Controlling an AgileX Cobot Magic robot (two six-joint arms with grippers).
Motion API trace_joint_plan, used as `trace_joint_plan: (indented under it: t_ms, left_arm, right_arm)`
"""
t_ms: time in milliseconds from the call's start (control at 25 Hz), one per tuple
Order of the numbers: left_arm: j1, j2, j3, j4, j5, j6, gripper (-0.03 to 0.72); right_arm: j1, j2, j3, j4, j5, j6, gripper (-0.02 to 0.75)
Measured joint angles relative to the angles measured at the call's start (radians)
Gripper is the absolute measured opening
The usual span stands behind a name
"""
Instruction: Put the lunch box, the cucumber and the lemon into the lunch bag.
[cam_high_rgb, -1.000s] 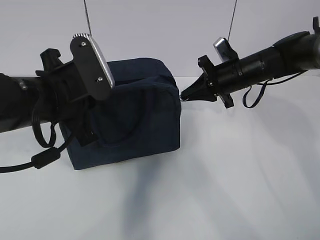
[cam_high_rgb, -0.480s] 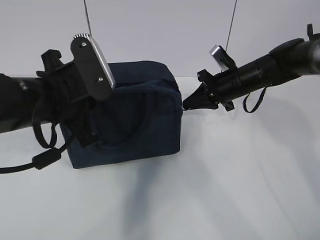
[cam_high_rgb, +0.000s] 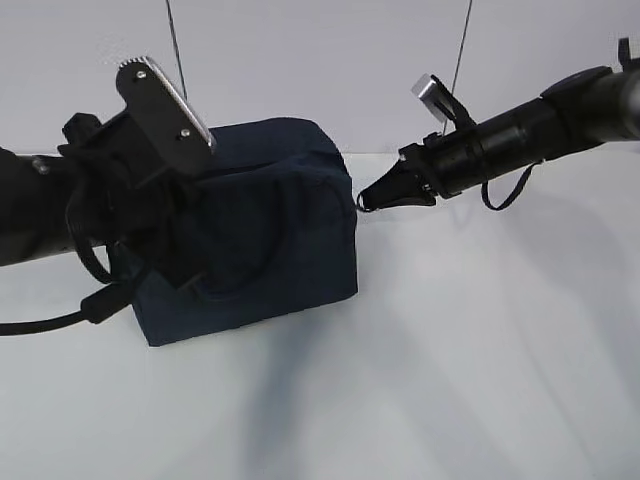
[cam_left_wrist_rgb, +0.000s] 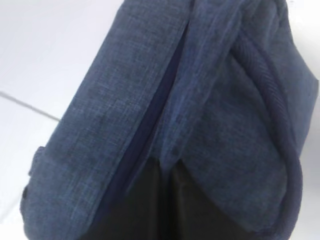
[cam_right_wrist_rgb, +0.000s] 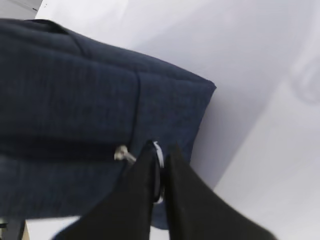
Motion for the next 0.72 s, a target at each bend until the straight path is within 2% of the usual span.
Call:
trace_joint_plan:
  t_ms: [80, 200, 280, 480, 640, 720]
  left_arm:
    - [0.000, 0.000, 0.000, -0.070, -0.011, -0.002, 0.001]
    - [0.000, -0.008, 0.000, -0.114, -0.003, -0.007, 0.001]
    - [0.000, -0.015, 0.000, -0.135, 0.015, -0.009, 0.001]
    - [0.000, -0.039, -0.022, -0.213, 0.051, -0.012, 0.015]
    - [0.000, -0.049, -0.084, -0.277, 0.090, -0.014, 0.052]
    - [0.000, -0.054, -0.109, -0.304, 0.112, -0.016, 0.083]
  right_arm:
    - [0.000, -0.015, 0.000, -0.002, -0.002, -0.008, 0.109]
    - [0.000, -0.041, -0.002, -0.002, 0.007, -0.012, 0.225]
    - [0.000, -0.057, -0.002, -0.004, 0.037, -0.030, 0.262]
    - [0.000, -0.104, -0.002, -0.039, 0.076, -0.220, 0.284]
    - [0.000, -0.147, -0.002, -0.200, 0.086, -0.273, 0.286]
    - [0.000, -0.160, -0.002, -0.242, 0.090, -0.289, 0.286]
